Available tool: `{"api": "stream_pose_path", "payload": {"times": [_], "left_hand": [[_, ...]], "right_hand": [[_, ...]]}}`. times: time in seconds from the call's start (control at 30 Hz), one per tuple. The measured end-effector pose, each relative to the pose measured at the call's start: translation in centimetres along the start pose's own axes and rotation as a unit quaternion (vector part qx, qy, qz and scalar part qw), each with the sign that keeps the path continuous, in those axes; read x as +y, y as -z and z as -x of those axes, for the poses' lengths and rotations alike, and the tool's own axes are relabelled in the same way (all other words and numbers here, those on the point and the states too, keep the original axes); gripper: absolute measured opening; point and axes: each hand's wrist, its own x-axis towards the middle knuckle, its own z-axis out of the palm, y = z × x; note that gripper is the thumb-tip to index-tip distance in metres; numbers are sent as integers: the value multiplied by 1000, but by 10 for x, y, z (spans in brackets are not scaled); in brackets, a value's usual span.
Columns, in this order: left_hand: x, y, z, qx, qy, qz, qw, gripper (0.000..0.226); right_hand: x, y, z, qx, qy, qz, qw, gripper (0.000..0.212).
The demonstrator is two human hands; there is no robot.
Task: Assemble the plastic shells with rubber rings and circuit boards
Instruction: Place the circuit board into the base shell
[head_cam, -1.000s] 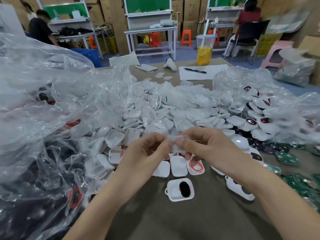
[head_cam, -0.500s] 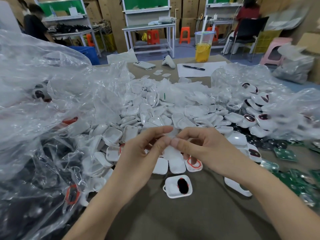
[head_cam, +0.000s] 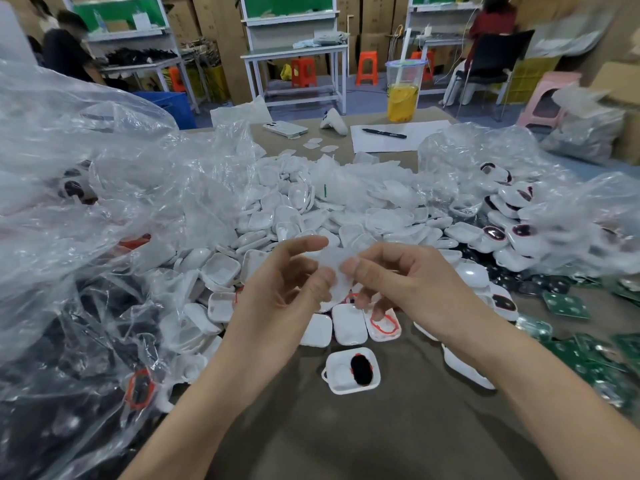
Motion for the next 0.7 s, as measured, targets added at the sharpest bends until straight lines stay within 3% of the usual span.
{"api": "stream_pose_path", "payload": {"times": [0.23, 0.33, 0.53, 0.7], "left_hand": [[1, 3, 1, -20, -7, -46, 999, 25], [0, 2, 4, 9, -20, -100, 995, 17], [2, -3, 7, 0, -160, -269, 950, 26], [-1, -1, 7, 40, -208, -314, 925, 12]], "right_hand": [[-3, 1, 0, -3, -23, 23, 999, 19], [-3, 2, 1, 21, -37, 14, 999, 21], [-2, -4, 1, 43, -52, -57, 996, 27], [-2, -9, 3, 23, -52, -52, 997, 30]]}}
